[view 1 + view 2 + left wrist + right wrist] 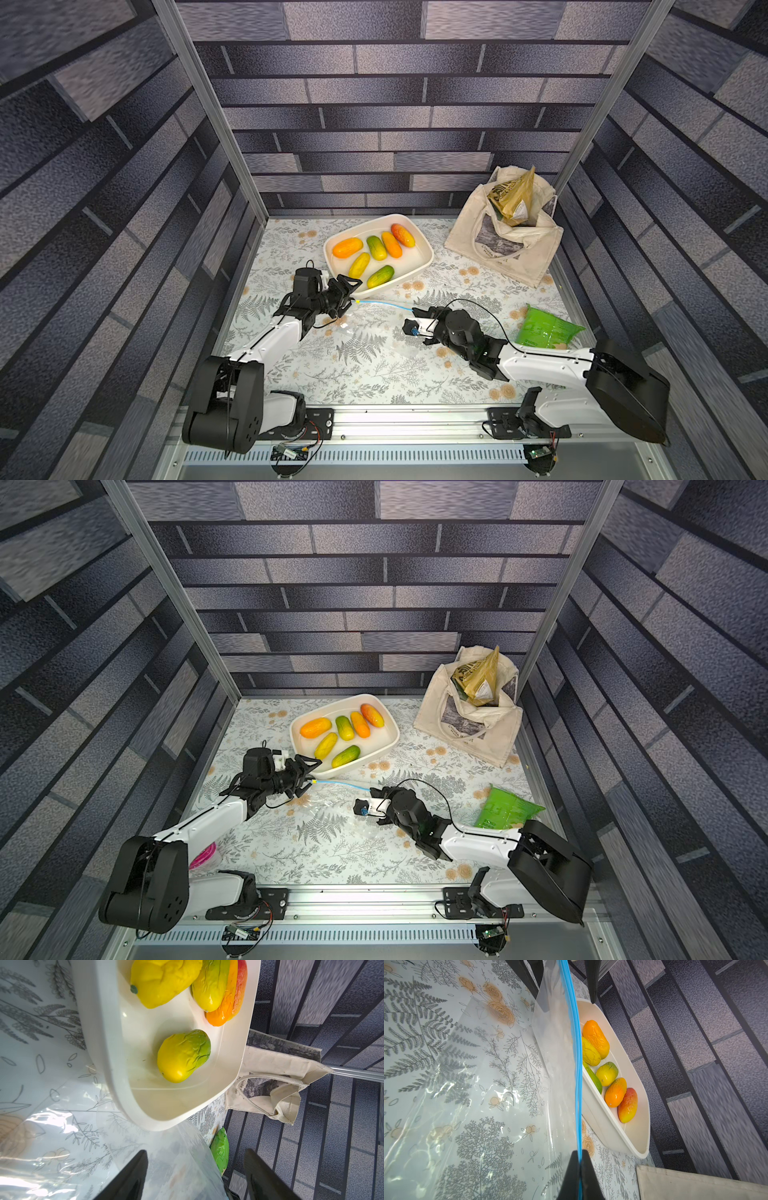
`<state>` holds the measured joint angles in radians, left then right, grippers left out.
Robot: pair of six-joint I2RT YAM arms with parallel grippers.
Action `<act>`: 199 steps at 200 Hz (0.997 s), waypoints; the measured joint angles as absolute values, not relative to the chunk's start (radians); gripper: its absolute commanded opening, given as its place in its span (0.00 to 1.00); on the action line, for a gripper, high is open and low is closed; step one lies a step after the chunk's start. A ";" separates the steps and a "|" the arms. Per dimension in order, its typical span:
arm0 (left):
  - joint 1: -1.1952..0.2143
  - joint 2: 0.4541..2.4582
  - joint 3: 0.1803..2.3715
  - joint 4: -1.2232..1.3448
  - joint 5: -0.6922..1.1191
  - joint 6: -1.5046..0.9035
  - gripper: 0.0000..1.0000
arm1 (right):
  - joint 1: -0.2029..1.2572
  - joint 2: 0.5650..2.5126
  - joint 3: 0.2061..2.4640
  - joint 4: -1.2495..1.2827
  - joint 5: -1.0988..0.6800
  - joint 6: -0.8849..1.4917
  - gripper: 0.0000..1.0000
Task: Place the mango in a zip-top bag and seal the zipper
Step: Pick up the zipper food storage bag at the center of the board.
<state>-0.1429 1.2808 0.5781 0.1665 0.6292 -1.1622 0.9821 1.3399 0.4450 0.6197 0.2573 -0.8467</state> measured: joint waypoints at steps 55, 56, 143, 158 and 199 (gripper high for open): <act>-0.104 1.295 0.561 0.133 0.664 -1.160 0.85 | 1.010 1.436 0.485 0.664 0.318 -0.867 0.00; -0.100 1.294 0.559 0.133 0.665 -1.161 0.85 | 1.010 1.436 0.485 0.665 0.322 -0.867 0.00; -0.019 1.105 0.513 0.005 0.658 -1.165 1.00 | 1.011 1.435 0.485 0.722 0.356 -0.877 0.00; -0.070 1.114 0.554 -0.018 0.636 -1.166 1.00 | 1.013 1.441 0.486 0.738 0.358 -0.878 0.00; -0.165 1.205 0.657 -0.016 0.601 -1.169 0.73 | 1.030 1.473 0.486 0.775 0.358 -0.892 0.00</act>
